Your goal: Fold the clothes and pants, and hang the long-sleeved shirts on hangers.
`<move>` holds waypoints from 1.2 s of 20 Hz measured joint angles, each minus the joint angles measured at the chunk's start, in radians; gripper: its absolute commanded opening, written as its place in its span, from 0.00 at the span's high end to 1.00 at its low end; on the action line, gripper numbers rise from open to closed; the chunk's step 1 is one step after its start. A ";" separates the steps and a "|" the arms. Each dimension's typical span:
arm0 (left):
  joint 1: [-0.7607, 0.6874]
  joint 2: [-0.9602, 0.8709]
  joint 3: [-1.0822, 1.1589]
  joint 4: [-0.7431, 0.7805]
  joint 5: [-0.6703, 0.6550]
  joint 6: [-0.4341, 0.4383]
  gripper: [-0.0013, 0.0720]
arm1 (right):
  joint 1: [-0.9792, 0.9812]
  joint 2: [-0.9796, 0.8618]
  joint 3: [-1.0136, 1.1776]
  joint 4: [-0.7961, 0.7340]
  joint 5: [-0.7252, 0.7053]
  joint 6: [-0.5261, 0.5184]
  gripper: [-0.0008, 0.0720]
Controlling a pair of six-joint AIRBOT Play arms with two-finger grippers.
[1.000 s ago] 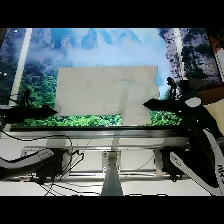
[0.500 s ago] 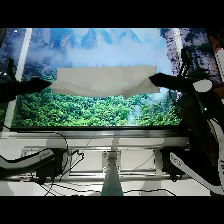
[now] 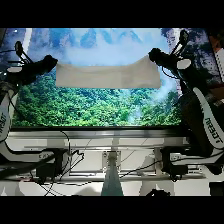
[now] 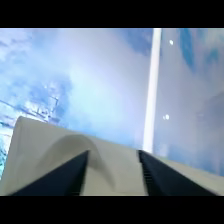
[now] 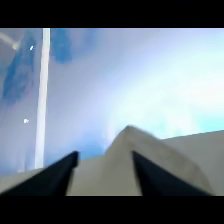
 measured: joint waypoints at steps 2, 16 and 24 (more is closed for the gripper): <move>0.000 -0.016 0.015 0.009 0.024 -0.003 0.01 | -0.016 -0.033 0.018 -0.019 0.011 0.013 0.04; 0.039 -0.187 0.057 0.369 -0.287 -0.256 0.96 | -0.080 -0.072 0.041 -0.138 0.291 0.027 0.23; 0.003 -0.076 0.242 0.423 -0.557 -0.227 0.96 | 0.130 -0.073 0.108 -0.151 0.324 0.002 0.97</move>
